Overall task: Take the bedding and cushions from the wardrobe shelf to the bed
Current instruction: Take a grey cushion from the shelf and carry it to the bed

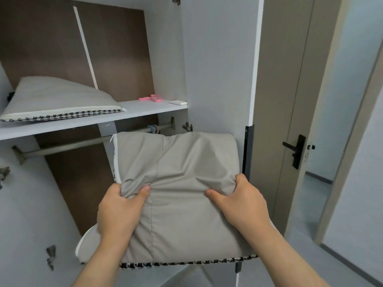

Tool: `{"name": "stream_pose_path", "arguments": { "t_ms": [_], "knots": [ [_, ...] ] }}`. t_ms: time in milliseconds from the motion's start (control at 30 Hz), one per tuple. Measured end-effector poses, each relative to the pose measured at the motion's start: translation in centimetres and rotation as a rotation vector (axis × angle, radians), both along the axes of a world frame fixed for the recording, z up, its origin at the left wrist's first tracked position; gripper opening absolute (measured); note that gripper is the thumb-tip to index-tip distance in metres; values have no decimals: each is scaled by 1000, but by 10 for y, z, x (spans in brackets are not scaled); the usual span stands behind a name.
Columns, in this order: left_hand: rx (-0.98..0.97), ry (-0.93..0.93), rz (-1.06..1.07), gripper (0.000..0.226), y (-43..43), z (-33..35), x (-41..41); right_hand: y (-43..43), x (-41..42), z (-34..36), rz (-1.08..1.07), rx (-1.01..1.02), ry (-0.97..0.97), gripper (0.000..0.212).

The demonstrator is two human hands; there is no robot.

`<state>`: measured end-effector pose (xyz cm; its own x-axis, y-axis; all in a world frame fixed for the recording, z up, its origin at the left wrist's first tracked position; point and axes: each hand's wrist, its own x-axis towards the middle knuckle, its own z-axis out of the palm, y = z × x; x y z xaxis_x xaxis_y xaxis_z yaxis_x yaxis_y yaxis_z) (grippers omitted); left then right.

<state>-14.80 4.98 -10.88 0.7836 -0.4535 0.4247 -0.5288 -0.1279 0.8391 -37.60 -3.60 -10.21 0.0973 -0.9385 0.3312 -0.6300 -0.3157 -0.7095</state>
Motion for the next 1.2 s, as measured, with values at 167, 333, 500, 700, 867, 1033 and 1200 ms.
{"name": "stream_pose_path", "arguments": {
  "t_ms": [167, 333, 500, 700, 867, 1033, 1200],
  "knots": [
    [44, -24, -102, 41, 48, -23, -71, 63, -77, -25, -70, 49, 12, 52],
    [61, -11, -208, 38, 72, -44, -119, 108, -133, -43, -158, 80, 19, 53],
    [101, -9, -421, 37, 57, -61, -177, 138, -195, -58, -347, 120, 26, 52],
    [149, -4, -722, 36, 18, -78, -247, 170, -256, -68, -620, 160, 68, 55],
    [191, 15, -965, 35, 5, -95, -306, 211, -294, -77, -852, 190, 87, 56],
    [244, -16, -1208, 38, 12, -108, -386, 270, -337, -88, -1099, 241, 76, 57],
    [290, -62, -1478, 38, 60, -117, -484, 358, -384, -101, -1374, 311, 23, 58]
  ]
}}
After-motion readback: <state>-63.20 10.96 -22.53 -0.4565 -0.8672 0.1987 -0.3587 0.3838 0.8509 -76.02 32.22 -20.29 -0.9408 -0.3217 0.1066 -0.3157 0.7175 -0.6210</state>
